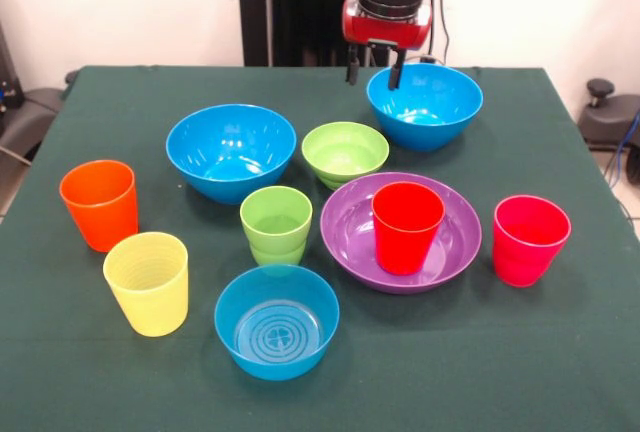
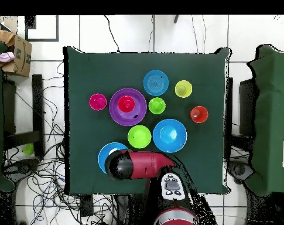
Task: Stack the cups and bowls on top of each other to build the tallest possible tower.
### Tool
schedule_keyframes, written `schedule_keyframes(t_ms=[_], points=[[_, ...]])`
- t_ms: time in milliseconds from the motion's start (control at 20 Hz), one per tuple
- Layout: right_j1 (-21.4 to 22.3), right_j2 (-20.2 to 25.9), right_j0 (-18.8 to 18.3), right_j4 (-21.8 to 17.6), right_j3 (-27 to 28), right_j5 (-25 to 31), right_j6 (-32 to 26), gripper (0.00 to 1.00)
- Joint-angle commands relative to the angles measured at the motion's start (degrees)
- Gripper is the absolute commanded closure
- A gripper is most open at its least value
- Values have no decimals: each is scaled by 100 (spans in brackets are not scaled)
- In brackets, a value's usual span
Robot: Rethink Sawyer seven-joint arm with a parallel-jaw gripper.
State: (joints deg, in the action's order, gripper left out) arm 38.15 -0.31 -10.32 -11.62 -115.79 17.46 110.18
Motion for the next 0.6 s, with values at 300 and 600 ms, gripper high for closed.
schedule_keyframes(t_ms=[300, 600], points=[[-199, 357, 66, -301, 95, -238, 297, 0], [-158, 361, 71, -297, 59, -226, 301, 0]])
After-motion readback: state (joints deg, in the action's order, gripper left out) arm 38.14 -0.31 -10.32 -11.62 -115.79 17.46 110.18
